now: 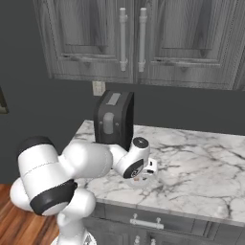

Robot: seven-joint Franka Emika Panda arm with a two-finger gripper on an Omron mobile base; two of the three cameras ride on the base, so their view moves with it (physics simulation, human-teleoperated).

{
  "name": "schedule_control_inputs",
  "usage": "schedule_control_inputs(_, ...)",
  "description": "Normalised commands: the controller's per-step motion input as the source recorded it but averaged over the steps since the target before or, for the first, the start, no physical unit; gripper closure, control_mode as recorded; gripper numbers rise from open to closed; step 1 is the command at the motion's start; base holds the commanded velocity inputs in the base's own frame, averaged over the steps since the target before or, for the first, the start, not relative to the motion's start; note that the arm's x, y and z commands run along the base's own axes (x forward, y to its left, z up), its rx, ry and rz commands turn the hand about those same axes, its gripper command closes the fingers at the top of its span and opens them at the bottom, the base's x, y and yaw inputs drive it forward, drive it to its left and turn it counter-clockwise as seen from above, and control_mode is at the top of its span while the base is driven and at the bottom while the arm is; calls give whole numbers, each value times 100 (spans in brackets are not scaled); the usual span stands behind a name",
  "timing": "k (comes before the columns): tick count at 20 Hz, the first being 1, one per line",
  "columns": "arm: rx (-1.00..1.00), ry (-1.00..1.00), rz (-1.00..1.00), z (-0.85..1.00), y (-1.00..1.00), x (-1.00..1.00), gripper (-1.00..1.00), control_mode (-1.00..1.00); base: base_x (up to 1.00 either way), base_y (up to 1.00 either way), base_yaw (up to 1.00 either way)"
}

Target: Take a sugar cube from the saucer and place it inside the coffee. Then, grab milk from the fridge and place it next to the coffee on the counter to sweeten the coffee.

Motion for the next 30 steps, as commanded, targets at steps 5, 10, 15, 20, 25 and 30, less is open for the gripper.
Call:
schedule_control_inputs(5, 0, -1, 0, -16, 0, -17, 100, -100, 0, 0, 0)
schedule_control_inputs(10, 0, -3, 0, -11, 0, -11, 100, -100, 0, 0, 0)
schedule_control_inputs(15, 0, -7, 0, -2, 11, -3, 100, -100, 0, 0, 0)
schedule_control_inputs(20, 0, -19, 0, 79, 4, -21, 100, -100, 0, 0, 0)
schedule_control_inputs(25, 0, -23, 0, 100, 26, -74, 100, -100, 0, 0, 0)
schedule_control_inputs(30, -3, -5, 0, 100, 77, -48, 100, -100, 0, 0, 0)
